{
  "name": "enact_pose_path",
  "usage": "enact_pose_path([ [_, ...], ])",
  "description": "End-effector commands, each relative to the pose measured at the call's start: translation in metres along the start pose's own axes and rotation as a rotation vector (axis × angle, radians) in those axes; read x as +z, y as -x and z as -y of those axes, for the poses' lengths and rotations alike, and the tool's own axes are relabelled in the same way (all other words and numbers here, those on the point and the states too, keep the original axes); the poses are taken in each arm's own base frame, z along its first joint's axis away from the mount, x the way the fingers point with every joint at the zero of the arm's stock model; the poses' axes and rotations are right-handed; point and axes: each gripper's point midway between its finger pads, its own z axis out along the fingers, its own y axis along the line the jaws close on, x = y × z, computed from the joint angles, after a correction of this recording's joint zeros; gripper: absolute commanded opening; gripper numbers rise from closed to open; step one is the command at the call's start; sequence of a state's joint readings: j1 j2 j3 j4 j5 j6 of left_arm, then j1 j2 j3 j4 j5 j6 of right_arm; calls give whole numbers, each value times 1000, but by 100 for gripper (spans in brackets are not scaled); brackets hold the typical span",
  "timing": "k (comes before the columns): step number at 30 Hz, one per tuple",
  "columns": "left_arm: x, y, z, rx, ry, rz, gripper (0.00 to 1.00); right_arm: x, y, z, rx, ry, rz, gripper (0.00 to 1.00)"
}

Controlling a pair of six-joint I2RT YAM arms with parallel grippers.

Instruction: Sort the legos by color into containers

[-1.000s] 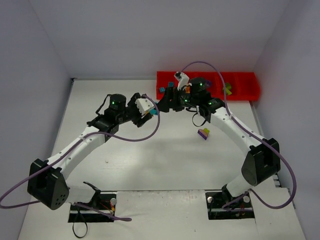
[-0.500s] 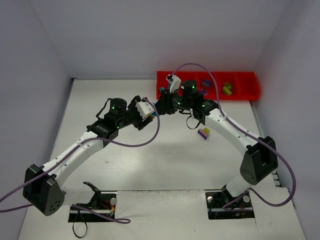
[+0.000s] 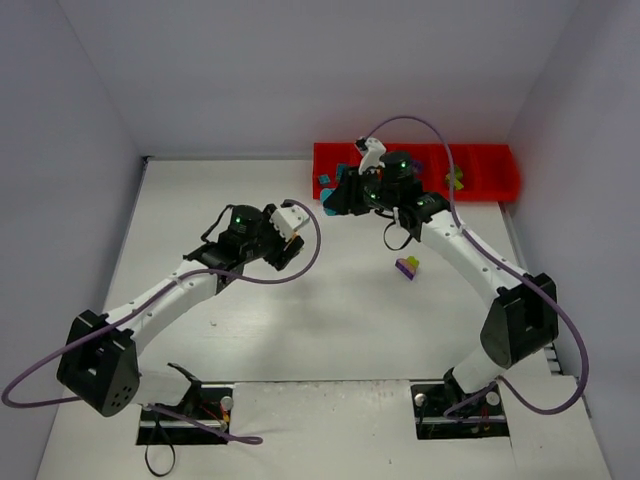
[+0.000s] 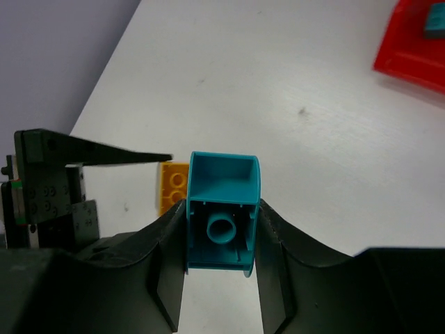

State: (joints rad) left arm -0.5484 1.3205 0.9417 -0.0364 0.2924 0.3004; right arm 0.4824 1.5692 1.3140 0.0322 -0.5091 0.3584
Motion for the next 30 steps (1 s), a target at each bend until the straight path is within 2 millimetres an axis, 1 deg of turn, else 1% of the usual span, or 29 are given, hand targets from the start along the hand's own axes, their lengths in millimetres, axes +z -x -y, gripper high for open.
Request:
enact_pose_path([
  [1,-7,27,-25,-124,103,108,4,-10,62,24,-122,-122,171,7],
  [2,-9,32,-30,-153,125,127,3,0,60,40,-120,-159,157,7],
  [3,-13,38,-32,-214,141,152,3,0,73,52,-146,-224,190,7],
  [4,-16,42,-34,-247,157,167,1,4,79,63,-157,-263,200,5],
  [5,-19,48,-40,-274,186,192,1,17,75,82,-159,-304,179,4],
  [6,-24,56,-40,-356,191,227,1,19,92,84,-183,-321,210,3],
  [7,-27,62,-40,-392,196,250,1,25,98,94,-189,-351,224,3],
  [8,-34,72,-46,-427,223,290,1,41,92,112,-187,-378,202,3],
  [9,-38,77,-46,-510,228,318,0,47,97,117,-196,-390,211,3],
  [10,-41,80,-47,-551,235,336,0,51,116,118,-220,-401,252,4],
  [11,-48,87,-49,-584,245,368,0,71,104,136,-214,-417,216,4],
  [12,-51,90,-51,-654,258,387,0,78,108,140,-221,-422,222,5],
  [13,-55,93,-52,-683,263,403,0,92,112,149,-233,-432,224,5],
  [15,-65,97,-56,-771,288,442,0,106,114,156,-244,-435,228,6],
  [16,-69,98,-56,-788,293,453,0,110,125,156,-251,-433,253,7],
  [17,-71,99,-56,-804,296,460,0,123,116,167,-252,-442,232,9],
  [18,-77,100,-56,-840,297,477,0,127,116,171,-255,-444,233,11],
  [19,-80,99,-60,-867,327,488,0,138,109,178,-254,-444,221,14],
  [20,-86,101,-61,-884,330,508,0,140,117,176,-264,-437,238,23],
  [21,-86,99,-60,-926,328,514,0,143,117,177,-263,-433,239,27],
  [22,-87,97,-62,-950,345,524,0,145,117,179,-265,-431,241,35],
  [23,-90,100,-62,-988,340,543,0,146,121,177,-269,-423,248,40],
  [24,-89,98,-62,-1009,344,544,0,147,121,174,-271,-411,248,45],
  [25,-90,98,-64,-1028,351,555,0,144,125,171,-273,-404,257,51],
  [26,-89,98,-65,-1042,351,558,0,142,127,168,-276,-397,260,53],
  [27,-89,99,-65,-1071,348,566,0,142,122,165,-274,-381,247,54],
  [28,-89,101,-66,-1083,344,580,0,132,132,154,-285,-362,272,57],
  [29,-86,103,-65,-1109,333,587,4,128,134,147,-293,-351,282,58],
  [30,-85,105,-65,-1119,323,593,5,126,122,149,-291,-343,265,59],
])
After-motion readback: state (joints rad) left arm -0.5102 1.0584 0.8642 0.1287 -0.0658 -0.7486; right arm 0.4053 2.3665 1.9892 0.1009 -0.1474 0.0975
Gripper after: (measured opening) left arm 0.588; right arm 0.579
